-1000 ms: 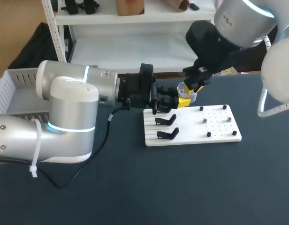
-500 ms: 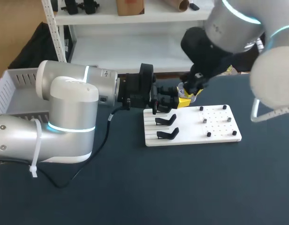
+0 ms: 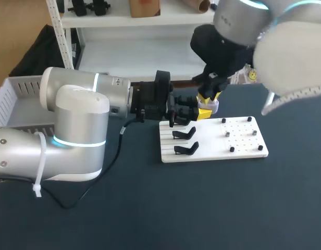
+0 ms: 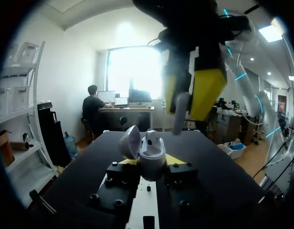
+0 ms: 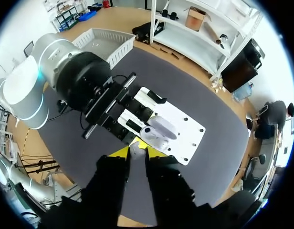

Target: Pick up each earbud case from the left stands, insert the matching earbuds, close the lid, and place the case in the box.

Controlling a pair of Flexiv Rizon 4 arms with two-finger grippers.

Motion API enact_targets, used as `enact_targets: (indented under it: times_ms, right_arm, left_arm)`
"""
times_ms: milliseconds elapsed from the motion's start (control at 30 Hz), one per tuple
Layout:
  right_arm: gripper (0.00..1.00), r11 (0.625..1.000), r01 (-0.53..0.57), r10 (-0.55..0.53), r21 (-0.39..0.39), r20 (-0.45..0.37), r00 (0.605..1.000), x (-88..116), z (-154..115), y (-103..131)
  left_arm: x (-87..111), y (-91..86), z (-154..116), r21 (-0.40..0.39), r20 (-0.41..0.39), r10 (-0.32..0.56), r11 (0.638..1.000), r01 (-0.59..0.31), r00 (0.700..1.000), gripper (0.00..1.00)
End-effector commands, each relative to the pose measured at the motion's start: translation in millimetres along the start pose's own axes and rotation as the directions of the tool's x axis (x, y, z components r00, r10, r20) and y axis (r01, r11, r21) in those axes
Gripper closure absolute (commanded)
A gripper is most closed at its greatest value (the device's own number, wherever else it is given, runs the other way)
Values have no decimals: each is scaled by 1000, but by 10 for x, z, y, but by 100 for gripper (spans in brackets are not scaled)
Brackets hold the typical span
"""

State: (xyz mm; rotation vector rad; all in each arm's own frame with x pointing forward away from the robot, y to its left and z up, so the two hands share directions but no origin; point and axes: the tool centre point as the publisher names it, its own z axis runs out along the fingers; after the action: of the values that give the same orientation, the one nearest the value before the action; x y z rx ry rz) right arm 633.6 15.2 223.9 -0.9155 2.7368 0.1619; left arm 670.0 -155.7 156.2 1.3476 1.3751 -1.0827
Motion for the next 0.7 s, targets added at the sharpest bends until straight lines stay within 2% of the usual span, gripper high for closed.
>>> enact_targets:
  times_ms: [33, 700]
  right_arm:
    - [100, 1000, -3, 4, 14, -43, 999, -105, 21, 2]
    - [100, 999, -1, 4, 44, -59, 998, -118, 143, -95]
  left_arm:
    - [5, -12, 5, -6, 3, 1, 1000, -1, 1000, 100]
    - [5, -12, 5, -6, 3, 1, 1000, -1, 1000, 100]
